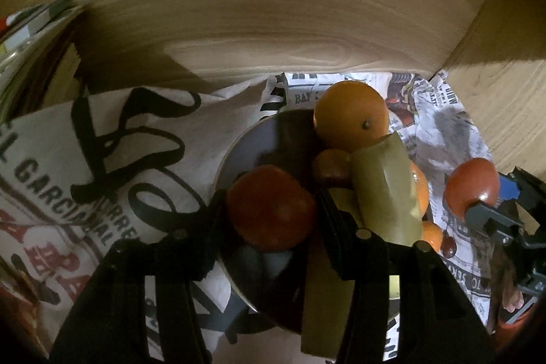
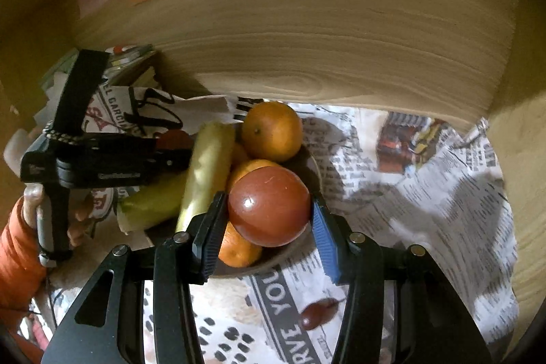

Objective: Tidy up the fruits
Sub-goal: 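Carry both red tomatoes to the dark plate and open both tools, then move the right tool to the small cherry tomato and close on it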

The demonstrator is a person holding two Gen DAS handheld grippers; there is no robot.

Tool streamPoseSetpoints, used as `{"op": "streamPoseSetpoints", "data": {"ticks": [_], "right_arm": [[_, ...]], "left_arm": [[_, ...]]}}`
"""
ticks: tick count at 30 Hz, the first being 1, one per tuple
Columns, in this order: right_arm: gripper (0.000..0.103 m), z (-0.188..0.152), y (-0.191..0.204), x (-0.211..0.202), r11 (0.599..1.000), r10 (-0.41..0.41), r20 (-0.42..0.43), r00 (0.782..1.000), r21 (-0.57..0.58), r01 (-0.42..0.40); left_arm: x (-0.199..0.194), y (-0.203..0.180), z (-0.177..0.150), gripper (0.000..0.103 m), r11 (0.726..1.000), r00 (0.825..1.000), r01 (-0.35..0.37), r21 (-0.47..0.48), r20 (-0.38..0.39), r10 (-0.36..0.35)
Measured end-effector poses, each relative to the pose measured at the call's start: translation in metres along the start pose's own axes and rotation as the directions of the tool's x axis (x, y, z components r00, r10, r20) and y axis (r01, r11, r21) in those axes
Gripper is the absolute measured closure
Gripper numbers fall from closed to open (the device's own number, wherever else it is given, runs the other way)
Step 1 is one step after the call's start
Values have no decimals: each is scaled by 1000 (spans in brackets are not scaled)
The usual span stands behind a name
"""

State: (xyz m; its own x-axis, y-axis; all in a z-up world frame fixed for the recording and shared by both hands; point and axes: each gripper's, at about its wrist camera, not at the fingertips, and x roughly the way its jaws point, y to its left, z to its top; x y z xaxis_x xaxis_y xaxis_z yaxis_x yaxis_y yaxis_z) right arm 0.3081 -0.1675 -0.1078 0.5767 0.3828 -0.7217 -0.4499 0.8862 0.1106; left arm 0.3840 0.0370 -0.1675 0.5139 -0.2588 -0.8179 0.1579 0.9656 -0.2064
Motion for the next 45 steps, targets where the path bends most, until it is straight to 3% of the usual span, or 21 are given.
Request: {"op": "streamPoseSetpoints", "data": {"ticks": [6,13,14,15,16,18,21,32,38,45], "right_arm": [[58,8,19,4,999,26,5,1000,-44,-26],[58,10,23,7,999,42,-2,999,-29,-42],[58,11,23,7,999,41,-2,999,-28,-41],[58,12,24,8,999,37,-2,999,-30,-37],[58,13,26,8,999,34,-2,999,-32,-34],[58,16,29,9,999,34,-2,999,-38,-34],[58,21,35,13,998,34,-1,999,-49,-34],[58,36,72,35,989,71,-28,997,-124,-74],[58,38,93,67,981,65,-91,994,-176,-80],[58,32,112,93,967,-12,-139,990,-253,-24]], "left_arm": [[0,-3,3,52,1000,1000,1,5,-23,-1],[-14,-8,-3,50,997,1000,21,72,2,-21],[-16,-8,-3,47,997,1000,21,77,4,-22],[-18,-7,-5,30,996,999,33,77,10,-34],[-23,-6,-6,22,996,999,42,75,30,-45],[-32,-7,-7,13,995,995,61,76,76,-67],[-45,-9,-8,13,994,992,58,96,103,-68],[-78,25,-28,13,992,979,-121,34,169,114],[-87,44,-37,13,989,973,-151,-8,174,150],[-89,60,-46,13,987,975,-153,-47,153,158]]}}
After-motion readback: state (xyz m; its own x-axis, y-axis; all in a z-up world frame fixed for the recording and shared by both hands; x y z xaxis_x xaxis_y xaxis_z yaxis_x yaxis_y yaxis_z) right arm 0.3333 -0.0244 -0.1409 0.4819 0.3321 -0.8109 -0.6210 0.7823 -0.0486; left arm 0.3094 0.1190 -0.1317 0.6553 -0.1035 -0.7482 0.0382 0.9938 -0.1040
